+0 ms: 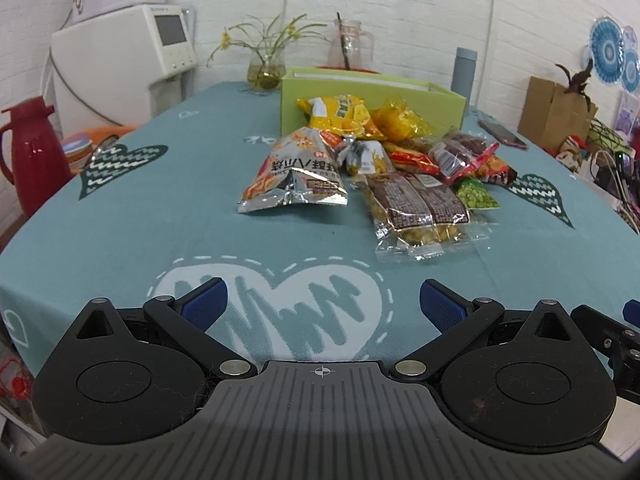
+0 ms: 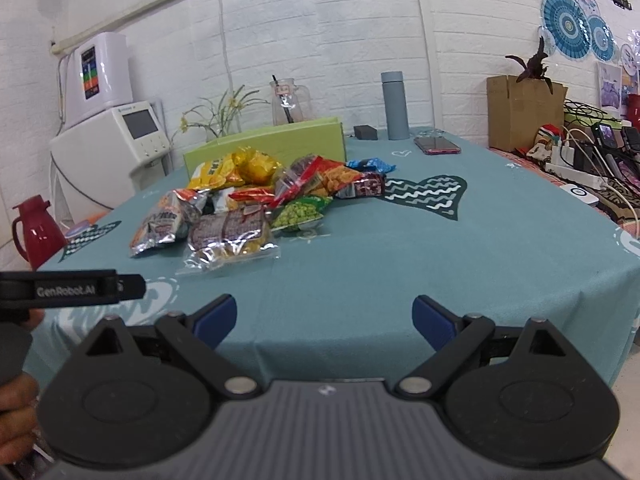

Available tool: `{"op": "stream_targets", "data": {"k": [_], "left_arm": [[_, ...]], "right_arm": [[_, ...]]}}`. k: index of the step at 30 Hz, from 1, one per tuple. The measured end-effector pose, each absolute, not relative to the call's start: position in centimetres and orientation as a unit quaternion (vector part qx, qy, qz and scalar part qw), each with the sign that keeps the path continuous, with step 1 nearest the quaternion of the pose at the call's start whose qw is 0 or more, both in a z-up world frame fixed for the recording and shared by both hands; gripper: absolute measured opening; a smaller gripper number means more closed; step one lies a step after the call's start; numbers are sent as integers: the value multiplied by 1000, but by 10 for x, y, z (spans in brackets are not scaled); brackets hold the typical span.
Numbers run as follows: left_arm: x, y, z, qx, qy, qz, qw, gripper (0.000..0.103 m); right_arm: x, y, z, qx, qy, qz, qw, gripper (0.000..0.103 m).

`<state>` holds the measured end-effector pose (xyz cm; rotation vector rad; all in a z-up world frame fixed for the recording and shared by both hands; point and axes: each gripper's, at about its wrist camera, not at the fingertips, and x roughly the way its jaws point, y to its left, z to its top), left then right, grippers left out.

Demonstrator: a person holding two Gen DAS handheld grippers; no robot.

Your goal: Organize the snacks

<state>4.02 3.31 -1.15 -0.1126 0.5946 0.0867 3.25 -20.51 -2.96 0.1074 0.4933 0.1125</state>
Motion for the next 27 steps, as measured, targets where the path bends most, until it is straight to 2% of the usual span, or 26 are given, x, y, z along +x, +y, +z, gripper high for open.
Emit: {"op": "stream_targets", "data": {"k": [5,11,19,21,23,27], "left_arm": [[57,31,-17,-50,312,44,948,92],[72,36,-19,-61,328,50,941,92],[105,62,-14,-82,356,45,930,87],[117,75,-9,-94,365,36,926,83],[129,92,1,-103,364,30,925,83],[160,126,24,-102,350,31,931,83]], "right_arm": [[69,-199,-26,53,243,77,965,93],[106,-193,-49,18,282,70,957,94],[100,-214,-63,10,220,105,970,94],[100,-207,-56,-33,243,90,965,93],[111,-204,-39,-4,279,100,955,94],[132,-162,-1,0,247,202,948,94]]}}
